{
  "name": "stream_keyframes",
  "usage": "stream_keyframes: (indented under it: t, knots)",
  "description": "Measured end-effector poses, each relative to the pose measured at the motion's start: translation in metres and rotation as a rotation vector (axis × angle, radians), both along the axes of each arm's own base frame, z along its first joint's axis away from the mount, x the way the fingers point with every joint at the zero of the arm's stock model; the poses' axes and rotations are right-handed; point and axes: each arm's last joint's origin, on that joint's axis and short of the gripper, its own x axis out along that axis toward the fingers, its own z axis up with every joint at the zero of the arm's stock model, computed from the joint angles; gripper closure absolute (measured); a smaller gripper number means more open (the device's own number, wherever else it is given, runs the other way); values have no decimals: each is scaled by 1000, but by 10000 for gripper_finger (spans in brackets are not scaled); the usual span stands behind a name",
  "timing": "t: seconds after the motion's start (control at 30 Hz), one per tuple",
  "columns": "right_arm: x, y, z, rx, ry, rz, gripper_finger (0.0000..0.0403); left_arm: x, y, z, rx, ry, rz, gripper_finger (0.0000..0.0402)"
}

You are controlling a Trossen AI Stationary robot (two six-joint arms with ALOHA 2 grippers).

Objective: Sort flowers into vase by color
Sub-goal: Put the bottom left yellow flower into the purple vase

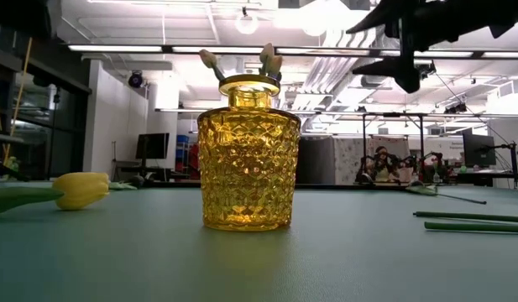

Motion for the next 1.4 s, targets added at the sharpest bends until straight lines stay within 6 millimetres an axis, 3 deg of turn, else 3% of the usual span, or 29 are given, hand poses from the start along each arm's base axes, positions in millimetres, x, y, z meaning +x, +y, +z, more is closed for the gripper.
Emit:
stream_keyframes:
  t: [0.27,0.67,0.77,0.93,1.07,1.4]
  knots:
    - [3,10,12,110,-139,35,105,6,-9,-39,170,112,-87,169]
    - [3,23,14,141,-167,63,105,13,-18,-69,243,173,-93,175]
    - [3,23,14,131,-169,38,105,12,-16,-70,272,181,-86,217]
    - [3,23,15,103,-170,37,105,13,-11,-69,306,166,-63,376]
    - [3,23,15,83,-175,52,105,19,-2,-53,367,55,2,387]
    - [3,24,31,-17,-320,76,105,46,46,57,692,-622,297,400]
